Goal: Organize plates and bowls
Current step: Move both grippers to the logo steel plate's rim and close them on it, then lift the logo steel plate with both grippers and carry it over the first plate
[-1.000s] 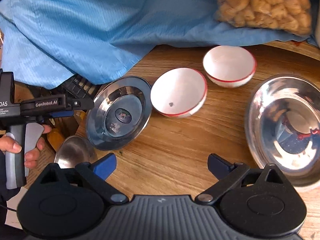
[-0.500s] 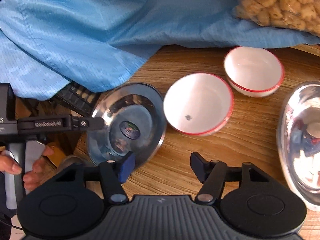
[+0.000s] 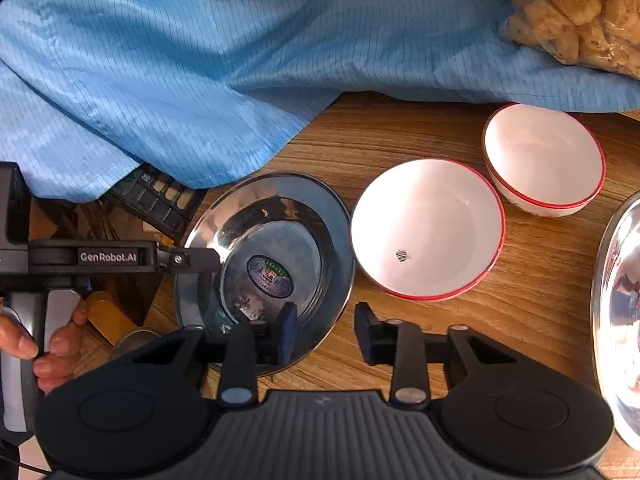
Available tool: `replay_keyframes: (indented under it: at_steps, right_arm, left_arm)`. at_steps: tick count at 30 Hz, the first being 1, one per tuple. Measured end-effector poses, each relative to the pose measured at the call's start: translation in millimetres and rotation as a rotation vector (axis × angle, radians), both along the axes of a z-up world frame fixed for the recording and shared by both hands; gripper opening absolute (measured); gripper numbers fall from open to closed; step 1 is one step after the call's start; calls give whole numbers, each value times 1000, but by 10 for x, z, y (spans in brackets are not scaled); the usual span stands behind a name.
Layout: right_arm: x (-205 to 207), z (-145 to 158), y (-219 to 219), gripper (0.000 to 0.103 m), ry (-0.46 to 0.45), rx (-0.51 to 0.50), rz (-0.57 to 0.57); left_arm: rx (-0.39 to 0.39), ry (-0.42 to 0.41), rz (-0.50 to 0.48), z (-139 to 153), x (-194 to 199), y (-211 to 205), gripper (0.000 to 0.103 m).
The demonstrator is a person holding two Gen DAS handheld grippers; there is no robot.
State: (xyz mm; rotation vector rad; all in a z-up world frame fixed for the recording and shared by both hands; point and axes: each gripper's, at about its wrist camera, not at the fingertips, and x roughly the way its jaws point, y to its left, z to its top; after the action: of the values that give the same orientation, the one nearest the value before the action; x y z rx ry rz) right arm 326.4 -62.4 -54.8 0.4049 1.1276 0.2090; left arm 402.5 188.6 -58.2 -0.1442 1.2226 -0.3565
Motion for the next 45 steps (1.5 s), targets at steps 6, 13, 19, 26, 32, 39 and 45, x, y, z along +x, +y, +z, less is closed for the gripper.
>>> replay_keyframes:
  at_steps: [6,13,19,26,32,39,45]
  right_arm:
    - [5,-19,25,21,-14,-25,4]
    - [-69,151,71,21,-113,-57,15]
    - [-99,316,51,21,-173,-78,17]
    - [-252,620,-108,21,-252,-105,-6]
    - [-407,787,-360,21,-267,-119,-41]
    - [-639,887,-699,21,-264,-150,-110]
    - [-845,905,-998,21,-266,-141,-149]
  left_arm:
    - [-19,11,33,-36,-17,61,18]
    - [4,-70,29,75,-84,13,19]
    - [-6,-114,21,196,-83,-4,20]
    - [-16,-178,-1,412,-175,-198,22]
    - [-31,-211,-36,552,-325,-458,22]
    - [-74,-204,-54,516,-455,-855,22]
    - [-71,-213,-97,562,-617,-1175,22]
